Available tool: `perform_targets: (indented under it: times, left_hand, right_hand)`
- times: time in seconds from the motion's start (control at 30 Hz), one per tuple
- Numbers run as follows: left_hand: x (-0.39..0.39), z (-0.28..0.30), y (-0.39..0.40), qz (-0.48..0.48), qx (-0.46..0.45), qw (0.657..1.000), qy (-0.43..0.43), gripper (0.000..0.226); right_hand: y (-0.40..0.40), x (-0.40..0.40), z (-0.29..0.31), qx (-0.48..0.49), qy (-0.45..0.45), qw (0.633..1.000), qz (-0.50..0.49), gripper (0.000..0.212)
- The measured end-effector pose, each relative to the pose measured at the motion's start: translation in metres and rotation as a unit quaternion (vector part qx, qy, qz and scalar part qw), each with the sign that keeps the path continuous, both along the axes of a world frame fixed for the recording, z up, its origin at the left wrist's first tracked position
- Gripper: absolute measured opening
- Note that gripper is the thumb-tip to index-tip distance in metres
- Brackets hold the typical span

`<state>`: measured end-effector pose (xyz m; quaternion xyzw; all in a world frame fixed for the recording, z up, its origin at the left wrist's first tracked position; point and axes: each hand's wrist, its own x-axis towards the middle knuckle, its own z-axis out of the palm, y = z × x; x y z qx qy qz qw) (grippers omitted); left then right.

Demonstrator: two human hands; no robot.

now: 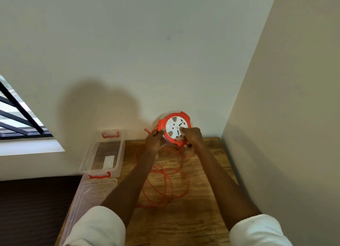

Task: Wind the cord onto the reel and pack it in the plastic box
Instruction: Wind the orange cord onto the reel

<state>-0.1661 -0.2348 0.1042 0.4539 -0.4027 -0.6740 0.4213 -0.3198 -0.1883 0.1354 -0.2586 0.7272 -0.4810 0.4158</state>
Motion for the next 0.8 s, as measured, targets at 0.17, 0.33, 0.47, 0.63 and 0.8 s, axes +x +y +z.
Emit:
perform_targets:
  times: [0.17, 0.33, 0.47, 0.63, 0.8]
  left_hand:
    - [0.02, 0.022, -0.033, -0.054, 0.017, 0.995, -0.086, 0.019]
    - [0.032, 0.037, -0.051, -0.156, -0.054, 0.967, -0.197, 0.029]
    - [0.036, 0.043, -0.046, -0.166, -0.044, 0.961, -0.215, 0.014]
    - [0.033, 0.031, -0.041, -0.14, -0.033, 0.971, -0.19, 0.029]
    - [0.024, 0.015, -0.033, -0.061, -0.028, 0.995, -0.069, 0.047]
  right_hand:
    - [0.003, -0.017, 0.002, -0.029, 0.448, 0.881, 0.147, 0.027]
    - [0.003, -0.014, 0.03, -0.057, 0.613, 0.685, 0.388, 0.045]
    - [0.0, -0.012, 0.025, -0.062, 0.715, 0.537, 0.443, 0.06]
    - [-0.003, -0.017, 0.012, -0.06, 0.761, 0.486, 0.425, 0.068]
    - [-0.007, -0.02, 0.007, -0.03, 0.775, 0.5, 0.386, 0.07]
